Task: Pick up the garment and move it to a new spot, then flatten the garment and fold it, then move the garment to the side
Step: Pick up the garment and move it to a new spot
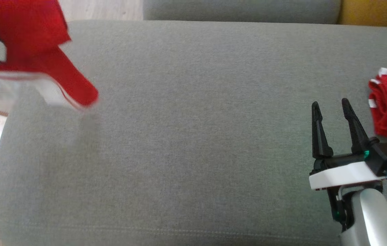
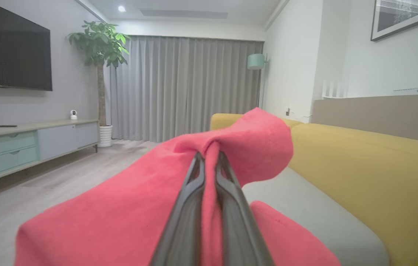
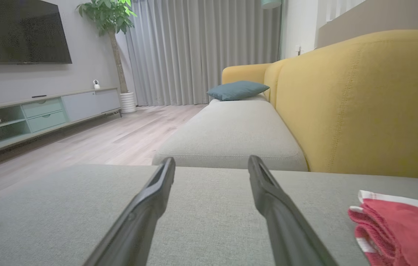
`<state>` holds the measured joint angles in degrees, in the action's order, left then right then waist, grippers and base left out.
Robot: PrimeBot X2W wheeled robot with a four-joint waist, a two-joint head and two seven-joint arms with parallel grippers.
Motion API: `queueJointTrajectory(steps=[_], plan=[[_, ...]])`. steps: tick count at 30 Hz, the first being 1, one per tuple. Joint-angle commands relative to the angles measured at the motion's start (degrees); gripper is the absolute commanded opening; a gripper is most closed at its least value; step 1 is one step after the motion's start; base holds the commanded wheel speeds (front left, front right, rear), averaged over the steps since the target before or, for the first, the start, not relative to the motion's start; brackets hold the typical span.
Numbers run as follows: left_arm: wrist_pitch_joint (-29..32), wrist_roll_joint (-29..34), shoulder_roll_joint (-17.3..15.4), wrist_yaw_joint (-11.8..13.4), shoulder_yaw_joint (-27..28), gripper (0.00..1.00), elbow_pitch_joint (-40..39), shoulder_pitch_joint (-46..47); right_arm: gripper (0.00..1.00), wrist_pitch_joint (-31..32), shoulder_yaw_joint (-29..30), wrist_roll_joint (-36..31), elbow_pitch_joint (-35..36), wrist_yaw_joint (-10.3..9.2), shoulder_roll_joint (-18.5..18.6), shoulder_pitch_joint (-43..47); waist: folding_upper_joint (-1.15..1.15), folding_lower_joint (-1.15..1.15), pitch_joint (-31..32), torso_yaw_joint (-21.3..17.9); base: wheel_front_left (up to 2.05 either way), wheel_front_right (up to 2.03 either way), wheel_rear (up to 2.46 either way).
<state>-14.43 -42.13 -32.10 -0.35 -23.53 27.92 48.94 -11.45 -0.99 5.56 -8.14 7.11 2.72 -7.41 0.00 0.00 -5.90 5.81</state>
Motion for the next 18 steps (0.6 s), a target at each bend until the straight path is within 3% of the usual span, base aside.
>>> queueJointTrajectory(steps=[1,10,18], plan=[[0.4,-0.6,-2.6,0.7,2.2,0.0,-3.1,1.9,1.0,-0.8,-1.3,0.4,1.7,0.37,0.2,-0.9,0.0,0.0,0.6,-0.8,0.0,0.0,0.0],[3.2,-0.7,2.0,5.0,-1.7,0.0,-13.2,-4.8,1.0,-1.4,-2.2,1.1,1.3,0.37,0.2,-1.7,0.0,0.0,1.0,-5.8,0.0,0.0,0.0],[1.7,0.4,9.2,8.3,-4.4,0.0,-15.0,-5.0,1.0,-1.7,-3.8,1.8,2.0,0.37,0.2,-3.4,0.0,0.0,-1.3,-12.3,0.0,0.0,0.0]])
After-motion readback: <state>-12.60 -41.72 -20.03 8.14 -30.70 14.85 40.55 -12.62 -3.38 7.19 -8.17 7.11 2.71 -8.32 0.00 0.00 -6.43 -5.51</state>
